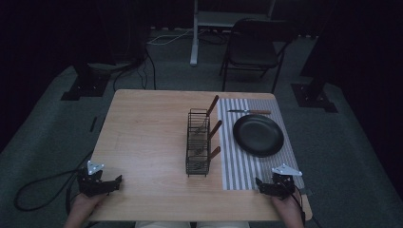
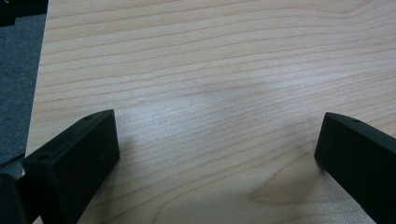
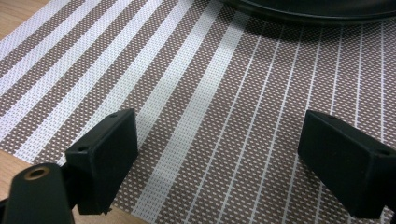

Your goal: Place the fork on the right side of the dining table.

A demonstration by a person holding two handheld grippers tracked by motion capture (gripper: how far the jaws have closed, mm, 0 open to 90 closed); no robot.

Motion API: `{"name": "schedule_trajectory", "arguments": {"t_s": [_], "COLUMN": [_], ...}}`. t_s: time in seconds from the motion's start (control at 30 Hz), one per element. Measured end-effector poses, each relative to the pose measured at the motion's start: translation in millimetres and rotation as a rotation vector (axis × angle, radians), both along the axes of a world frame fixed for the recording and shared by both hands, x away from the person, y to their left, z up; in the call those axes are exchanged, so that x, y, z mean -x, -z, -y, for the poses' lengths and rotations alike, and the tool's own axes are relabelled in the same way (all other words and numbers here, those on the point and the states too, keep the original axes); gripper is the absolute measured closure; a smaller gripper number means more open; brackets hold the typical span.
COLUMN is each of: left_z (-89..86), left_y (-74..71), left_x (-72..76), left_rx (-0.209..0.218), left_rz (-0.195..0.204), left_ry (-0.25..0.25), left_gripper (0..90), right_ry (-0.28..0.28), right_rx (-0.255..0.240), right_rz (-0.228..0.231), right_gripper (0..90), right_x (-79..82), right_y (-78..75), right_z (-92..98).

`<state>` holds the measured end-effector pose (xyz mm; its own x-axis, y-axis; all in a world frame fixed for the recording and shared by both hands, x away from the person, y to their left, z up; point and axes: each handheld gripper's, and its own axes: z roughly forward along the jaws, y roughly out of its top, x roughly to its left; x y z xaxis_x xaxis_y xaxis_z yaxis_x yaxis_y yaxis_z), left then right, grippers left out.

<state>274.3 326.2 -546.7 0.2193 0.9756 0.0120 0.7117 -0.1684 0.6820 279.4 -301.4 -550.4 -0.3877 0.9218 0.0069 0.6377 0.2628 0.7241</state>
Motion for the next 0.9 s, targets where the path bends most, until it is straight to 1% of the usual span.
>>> {"name": "schedule_trajectory", "arguments": {"t_s": [0.07, 0.13, 0.17, 0.2, 0.5, 0.63, 0.67, 0.73, 0.87, 0.9], "left_z": [-0.3, -0.5, -0.4, 0.0, 0.7, 0.7, 0.7, 0.7, 0.8, 0.8], "left_y": [0.1, 0.1, 0.1, 0.2, 0.2, 0.2, 0.2, 0.2, 0.2, 0.2], "left_x": [0.5, 0.8, 1.8, 2.3, 1.9, 1.9, 1.9, 1.9, 2.0, 2.0], "left_rx": [0.0, 0.0, 0.0, 0.0, -0.001, -0.001, -0.001, -0.001, 0.0, -0.001], "left_rz": [0.001, 0.001, 0.001, 0.002, 0.002, 0.001, 0.002, 0.001, 0.002, 0.002], "left_ry": [0.017, 0.022, 0.05, 0.067, 0.063, 0.063, 0.063, 0.063, 0.063, 0.063], "left_gripper": [0.0, 0.0, 0.0, 0.0, 0.0, 0.0, 0.0, 0.0, 0.0, 0.0], "right_ry": [-0.001, -0.001, -0.002, -0.004, -0.013, -0.011, -0.01, -0.006, 0.017, 0.013], "right_rx": [-0.001, -0.001, 0.0, 0.0, 0.006, 0.018, 0.024, 0.03, 0.032, 0.023], "right_rz": [0.0, 0.0, -0.003, -0.004, -0.021, -0.047, -0.063, -0.079, -0.088, -0.095], "right_gripper": [11.8, 11.8, 11.8, 11.8, 11.8, 11.9, 11.9, 12.0, 13.9, 14.5], "right_x": [0.0, 0.0, -0.2, -0.4, -1.9, -4.6, -6.0, -7.6, -7.7, -7.3], "right_y": [0.0, 0.0, -0.2, -0.3, -1.9, -4.3, -5.7, -7.1, -8.7, -9.5], "right_z": [0.1, 0.1, 0.2, 0.3, 0.6, -0.9, -1.7, -2.7, -4.9, -5.4]}}
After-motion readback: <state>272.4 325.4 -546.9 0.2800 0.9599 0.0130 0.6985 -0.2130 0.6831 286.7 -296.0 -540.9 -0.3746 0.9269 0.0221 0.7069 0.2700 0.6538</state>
